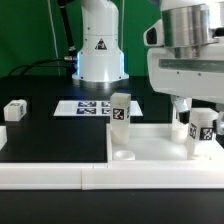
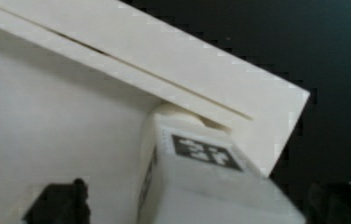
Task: Assemble square table
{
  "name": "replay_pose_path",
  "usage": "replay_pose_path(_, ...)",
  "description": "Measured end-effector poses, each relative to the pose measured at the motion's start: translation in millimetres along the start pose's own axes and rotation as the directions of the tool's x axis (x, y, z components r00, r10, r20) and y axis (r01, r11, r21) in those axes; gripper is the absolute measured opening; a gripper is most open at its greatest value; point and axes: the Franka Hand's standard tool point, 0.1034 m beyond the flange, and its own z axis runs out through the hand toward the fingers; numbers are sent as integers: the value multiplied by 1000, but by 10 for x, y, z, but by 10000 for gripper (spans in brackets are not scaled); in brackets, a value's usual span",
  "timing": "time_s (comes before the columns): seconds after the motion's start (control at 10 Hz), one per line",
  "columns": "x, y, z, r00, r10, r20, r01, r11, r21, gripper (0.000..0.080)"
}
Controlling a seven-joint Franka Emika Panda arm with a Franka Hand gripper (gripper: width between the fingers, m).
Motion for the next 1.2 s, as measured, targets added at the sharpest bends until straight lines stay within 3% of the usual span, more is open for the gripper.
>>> replay_pose_path(0.1,-64,-62,5,991,-131,-11,131,991,-6,637)
replay_pose_path(0.4,-42,-49,5,923,-384,-10,383,924,-9,648)
replay_pose_path(0.5,-21,-27,-2,875,-484,-9,484,875,-23,648)
replay_pose_path(0.8,153,93,-3,711,-703,-11,702,711,-34,648)
replay_pose_path(1.2,100,77,16,497,-868,3,867,496,-49,648)
